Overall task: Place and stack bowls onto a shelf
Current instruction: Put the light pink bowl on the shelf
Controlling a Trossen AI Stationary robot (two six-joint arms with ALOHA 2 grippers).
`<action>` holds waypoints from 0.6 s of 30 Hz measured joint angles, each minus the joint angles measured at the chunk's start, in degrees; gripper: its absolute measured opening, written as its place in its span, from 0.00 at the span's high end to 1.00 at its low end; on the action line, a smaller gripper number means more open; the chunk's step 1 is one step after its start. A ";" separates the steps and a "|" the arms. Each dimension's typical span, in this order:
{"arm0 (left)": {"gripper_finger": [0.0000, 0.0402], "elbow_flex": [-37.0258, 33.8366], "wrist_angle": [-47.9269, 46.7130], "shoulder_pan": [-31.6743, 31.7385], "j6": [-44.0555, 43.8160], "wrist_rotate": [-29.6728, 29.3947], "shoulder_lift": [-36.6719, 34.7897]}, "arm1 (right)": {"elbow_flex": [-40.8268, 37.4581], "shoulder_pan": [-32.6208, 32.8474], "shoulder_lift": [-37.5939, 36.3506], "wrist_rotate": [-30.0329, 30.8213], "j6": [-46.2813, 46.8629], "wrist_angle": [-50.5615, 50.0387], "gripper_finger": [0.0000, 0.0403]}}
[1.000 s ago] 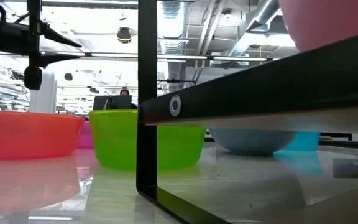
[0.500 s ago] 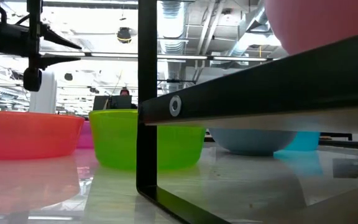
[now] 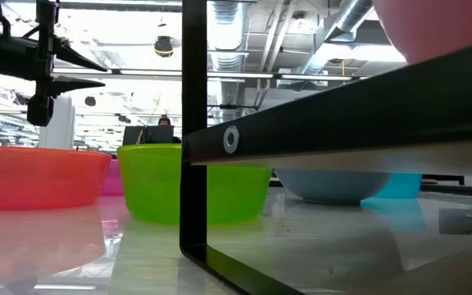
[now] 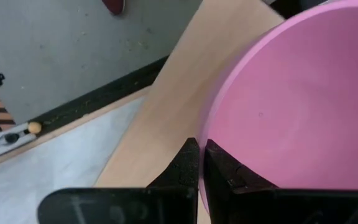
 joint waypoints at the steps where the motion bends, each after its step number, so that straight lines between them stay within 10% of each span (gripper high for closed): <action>1: 0.77 0.00 0.00 -0.01 0.00 -0.01 0.00 | -0.29 -0.13 0.00 -0.44 0.00 0.50 0.93; 18: 0.77 0.00 0.02 -0.01 -0.59 -0.01 0.00 | -3.26 -0.15 0.00 -0.70 0.97 1.15 0.84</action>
